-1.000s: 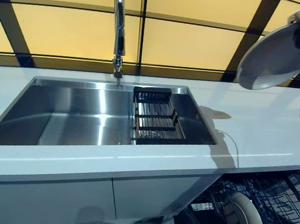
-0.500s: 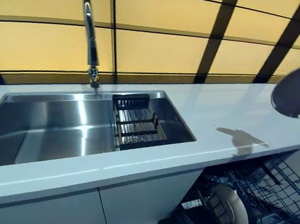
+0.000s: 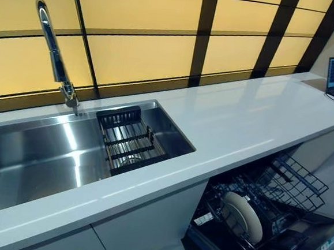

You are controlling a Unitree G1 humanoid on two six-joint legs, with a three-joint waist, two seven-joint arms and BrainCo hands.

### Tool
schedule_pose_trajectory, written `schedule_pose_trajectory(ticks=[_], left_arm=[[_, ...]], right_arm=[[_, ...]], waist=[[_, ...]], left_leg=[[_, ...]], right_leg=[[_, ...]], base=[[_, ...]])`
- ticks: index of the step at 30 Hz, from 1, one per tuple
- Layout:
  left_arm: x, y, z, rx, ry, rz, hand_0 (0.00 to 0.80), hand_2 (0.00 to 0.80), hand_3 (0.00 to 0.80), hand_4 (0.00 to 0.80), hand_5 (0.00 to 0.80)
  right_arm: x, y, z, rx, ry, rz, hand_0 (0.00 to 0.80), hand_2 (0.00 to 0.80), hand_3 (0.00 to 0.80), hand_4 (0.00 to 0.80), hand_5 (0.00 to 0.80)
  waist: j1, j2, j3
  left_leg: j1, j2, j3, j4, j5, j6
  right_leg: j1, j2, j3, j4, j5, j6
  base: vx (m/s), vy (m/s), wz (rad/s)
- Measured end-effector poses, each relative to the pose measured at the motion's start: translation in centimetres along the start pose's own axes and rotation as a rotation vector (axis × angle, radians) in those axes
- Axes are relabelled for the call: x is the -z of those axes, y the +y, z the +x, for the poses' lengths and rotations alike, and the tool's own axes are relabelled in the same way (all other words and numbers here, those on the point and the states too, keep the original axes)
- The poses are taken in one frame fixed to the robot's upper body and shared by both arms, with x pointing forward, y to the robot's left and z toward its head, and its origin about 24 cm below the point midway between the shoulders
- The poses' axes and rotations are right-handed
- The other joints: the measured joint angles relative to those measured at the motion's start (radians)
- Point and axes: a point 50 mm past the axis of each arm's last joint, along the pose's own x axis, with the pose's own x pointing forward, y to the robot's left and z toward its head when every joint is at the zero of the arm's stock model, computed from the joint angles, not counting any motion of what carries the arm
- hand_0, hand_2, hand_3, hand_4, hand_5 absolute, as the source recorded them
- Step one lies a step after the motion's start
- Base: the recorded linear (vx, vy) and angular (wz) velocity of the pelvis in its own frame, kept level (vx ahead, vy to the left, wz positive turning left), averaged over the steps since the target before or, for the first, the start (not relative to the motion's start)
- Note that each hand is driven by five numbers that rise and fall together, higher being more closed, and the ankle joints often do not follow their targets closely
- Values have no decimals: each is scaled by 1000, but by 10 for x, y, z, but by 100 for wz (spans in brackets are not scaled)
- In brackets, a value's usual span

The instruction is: Take plates into dishwasher

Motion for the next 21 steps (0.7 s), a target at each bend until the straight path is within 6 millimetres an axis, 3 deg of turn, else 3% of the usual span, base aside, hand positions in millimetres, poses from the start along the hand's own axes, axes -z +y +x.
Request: schedule_pose_trajectory(ticks=[9, 15, 21], left_arm=[[-1, 1, 0, -5, -4, 25, 0, 0, 0, 0, 0], [0, 2, 0, -10, 0, 39, 0, 0, 0, 0, 0], [1, 2, 0, -10, -2, 39, 0, 0, 0, 0, 0]], right_arm=[[8, 42, -4, -150, 72, 200, 800, 800, 800, 800, 800], [0, 71, -12, -207, 77, 261, 800, 800, 800, 800, 800], [-9, 84, -19, -205, 62, 296, 800, 800, 800, 800, 800]], waist=[[7, -5, 34], [17, -3, 41], [32, 4, 58]], left_leg=[[2, 0, 5, 1, -1, -1], [4, 0, 3, 0, -1, -1], [12, -1, 0, 0, -2, -2]], right_leg=[[2, 0, -3, 0, 1, 0], [5, 0, -5, 0, 2, -3], [14, -1, -7, -1, 1, -2]], base=[[3, -5, -2], [0, 0, 0], [0, 0, 0]])
